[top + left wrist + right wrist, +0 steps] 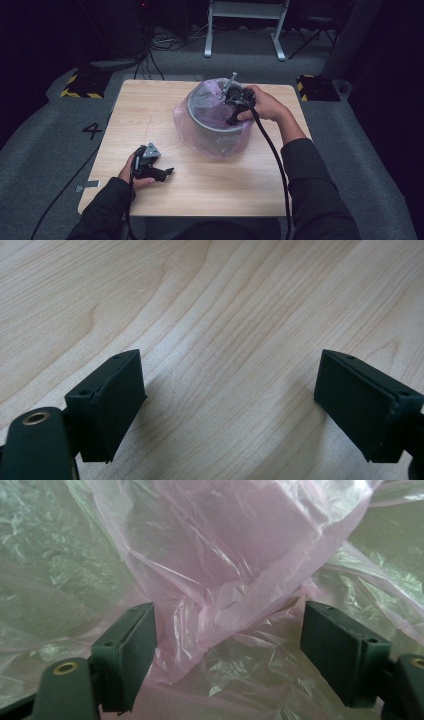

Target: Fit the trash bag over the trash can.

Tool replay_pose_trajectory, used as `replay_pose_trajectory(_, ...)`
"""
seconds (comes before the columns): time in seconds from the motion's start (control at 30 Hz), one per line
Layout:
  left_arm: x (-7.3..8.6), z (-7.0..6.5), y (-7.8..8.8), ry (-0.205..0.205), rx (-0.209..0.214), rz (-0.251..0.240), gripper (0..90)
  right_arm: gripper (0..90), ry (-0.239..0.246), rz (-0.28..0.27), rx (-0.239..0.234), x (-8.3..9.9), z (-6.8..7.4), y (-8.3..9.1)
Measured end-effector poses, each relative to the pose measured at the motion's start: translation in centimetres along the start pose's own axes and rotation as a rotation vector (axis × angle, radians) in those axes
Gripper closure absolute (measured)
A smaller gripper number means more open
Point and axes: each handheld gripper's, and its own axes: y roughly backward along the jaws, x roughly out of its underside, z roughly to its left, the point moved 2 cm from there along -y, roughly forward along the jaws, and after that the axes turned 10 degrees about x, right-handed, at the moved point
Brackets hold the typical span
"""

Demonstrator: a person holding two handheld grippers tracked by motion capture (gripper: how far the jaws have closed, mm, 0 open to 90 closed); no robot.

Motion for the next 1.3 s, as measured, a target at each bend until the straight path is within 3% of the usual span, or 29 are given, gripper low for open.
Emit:
replay_pose_trajectory(0.5,0.0,0.0,0.0,0.001,-0.002,-0.001,12.7,20.7,-0.001,0.016,0.024,0.0,0.1,0.0)
replay_pose_trajectory(0.83,0.0,0.0,0.0,0.002,-0.003,0.0,12.7,21.8,-0.016,-0.087,0.048,0.4,0.0,0.6)
replay_pose_trajectory(1.3,0.0,0.0,0.0,-0.001,-0.004,0.001,12.7,22.0,-0.062,-0.157,0.067,0.7,-0.2,1.4)
